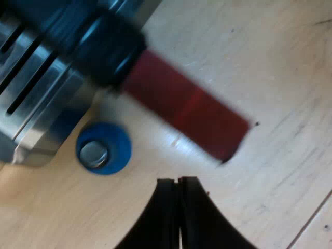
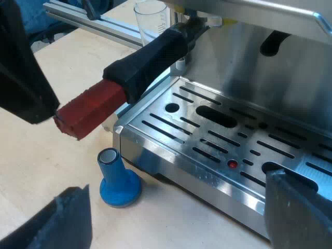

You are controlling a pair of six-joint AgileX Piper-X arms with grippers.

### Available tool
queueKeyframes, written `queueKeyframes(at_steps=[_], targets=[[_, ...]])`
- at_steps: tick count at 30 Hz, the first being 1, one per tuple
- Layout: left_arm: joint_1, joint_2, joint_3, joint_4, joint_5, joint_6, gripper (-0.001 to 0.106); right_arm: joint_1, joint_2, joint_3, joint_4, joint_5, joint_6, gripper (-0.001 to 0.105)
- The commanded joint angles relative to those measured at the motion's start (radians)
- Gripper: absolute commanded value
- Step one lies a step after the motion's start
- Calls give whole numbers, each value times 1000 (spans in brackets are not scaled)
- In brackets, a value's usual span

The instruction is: Put the handle in the coffee machine

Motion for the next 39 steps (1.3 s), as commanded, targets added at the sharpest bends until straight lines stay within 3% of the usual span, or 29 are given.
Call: queueKeyframes(at_steps=[1, 9, 13, 21, 23, 26, 31, 37, 39], targets=[[68, -37, 28, -1, 12, 14, 0, -4, -7, -12, -5, -3, -3, 70], [235, -141, 48, 1, 8, 14, 0, -4, -7, -12, -5, -3, 27, 70], [276, -200, 48, 1, 8, 54, 0, -4, -7, -12, -5, 87, 27, 70], [396, -330, 48, -1, 22, 73, 1, -4, -5, -12, -5, -1, 27, 70], [419, -355, 48, -1, 31, 73, 7, -4, -5, -12, -5, -2, 27, 70], [456, -402, 48, -1, 46, 73, 39, -4, -5, -16, -5, -2, 27, 70], [468, -438, 48, -1, 46, 73, 70, -4, -2, -51, -5, -2, 11, 70], [468, -451, 48, -1, 46, 56, 75, -91, -2, -113, 71, -2, 12, 70], [468, -461, 48, -1, 46, 3, 75, -161, -2, -145, 137, -2, 14, 70]])
